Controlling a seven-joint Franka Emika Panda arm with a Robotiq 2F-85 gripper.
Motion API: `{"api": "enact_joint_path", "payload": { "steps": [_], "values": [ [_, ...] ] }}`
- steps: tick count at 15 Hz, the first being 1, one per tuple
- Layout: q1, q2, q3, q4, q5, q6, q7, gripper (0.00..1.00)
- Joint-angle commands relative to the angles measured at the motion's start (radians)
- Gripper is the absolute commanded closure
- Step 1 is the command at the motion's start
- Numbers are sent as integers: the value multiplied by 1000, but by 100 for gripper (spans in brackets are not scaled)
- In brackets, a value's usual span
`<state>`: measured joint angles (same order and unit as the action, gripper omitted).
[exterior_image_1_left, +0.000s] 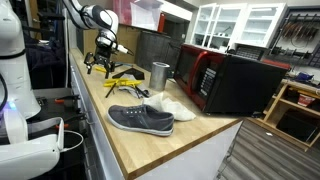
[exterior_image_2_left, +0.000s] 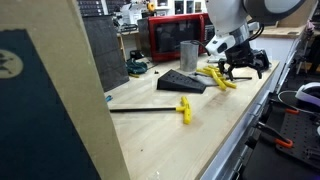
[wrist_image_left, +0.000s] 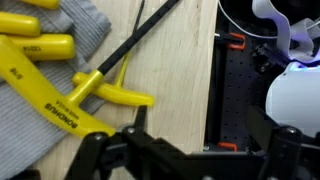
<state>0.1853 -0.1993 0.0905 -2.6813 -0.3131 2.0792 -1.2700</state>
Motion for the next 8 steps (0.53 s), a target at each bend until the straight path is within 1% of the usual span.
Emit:
{"api": "enact_joint_path", "payload": {
  "steps": [1,3,8],
  "values": [
    [-25,-46,-17,-16,-27,-30,-37,0],
    [-32,-51,-21,-17,-42,-46,-42,0],
    [-44,-27,-29,-10,-57,-41,-46,0]
  ]
}}
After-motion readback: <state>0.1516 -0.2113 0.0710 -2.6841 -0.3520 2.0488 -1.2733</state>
